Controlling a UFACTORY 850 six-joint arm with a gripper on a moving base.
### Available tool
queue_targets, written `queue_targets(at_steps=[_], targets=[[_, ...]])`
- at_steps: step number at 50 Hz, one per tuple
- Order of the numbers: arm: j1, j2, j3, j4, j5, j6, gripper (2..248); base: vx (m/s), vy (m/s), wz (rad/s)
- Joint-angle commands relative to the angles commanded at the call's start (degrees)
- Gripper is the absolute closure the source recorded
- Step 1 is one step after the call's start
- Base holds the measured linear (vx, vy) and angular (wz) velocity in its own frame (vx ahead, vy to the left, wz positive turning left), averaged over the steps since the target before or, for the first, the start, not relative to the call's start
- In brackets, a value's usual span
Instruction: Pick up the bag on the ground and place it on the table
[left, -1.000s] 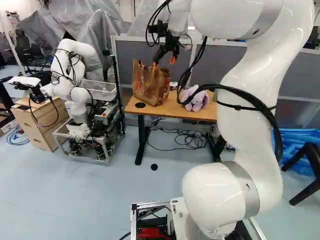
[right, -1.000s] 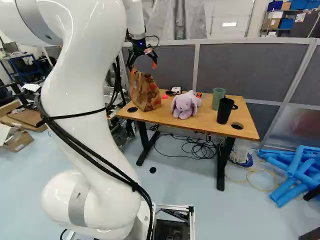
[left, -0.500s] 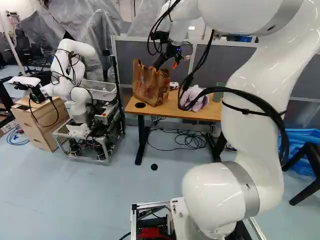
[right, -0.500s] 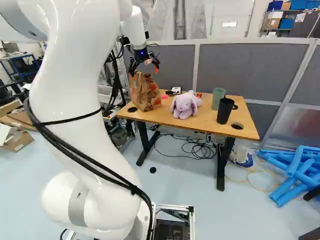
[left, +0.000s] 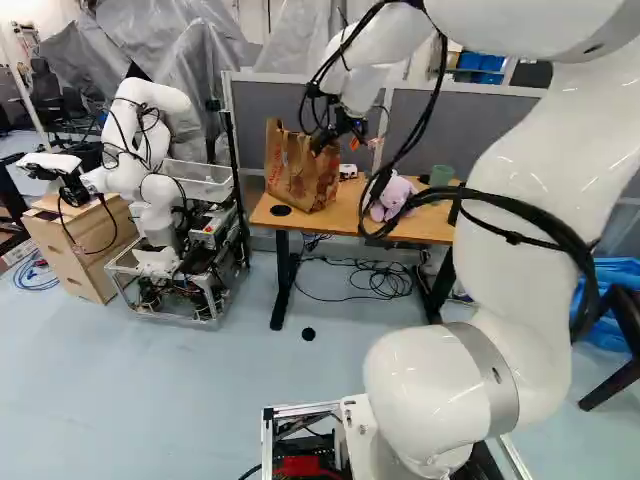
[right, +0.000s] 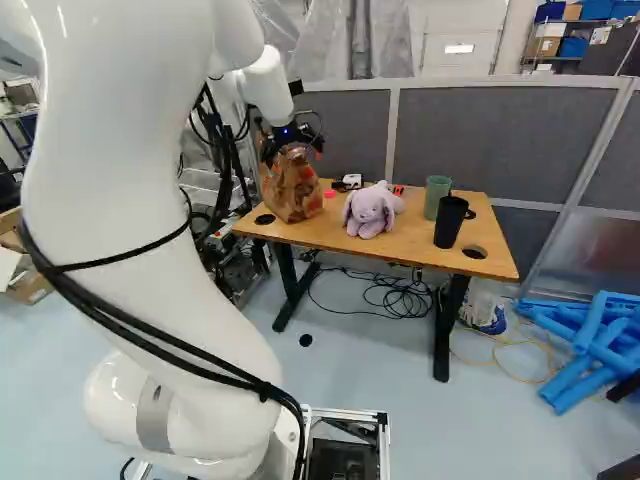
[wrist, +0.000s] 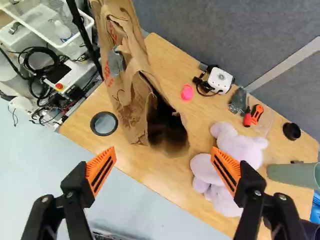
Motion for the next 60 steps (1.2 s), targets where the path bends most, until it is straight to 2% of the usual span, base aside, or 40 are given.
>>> queue_targets(at_steps=[36, 60], targets=[[-0.5, 10.0, 25.6, -2.2, 28.2, 9.9, 3, 0.0, 0.0, 0.0], [-0.8, 15.3, 39.0, -3.3, 43.0, 15.1, 3, 0.0, 0.0, 0.0]])
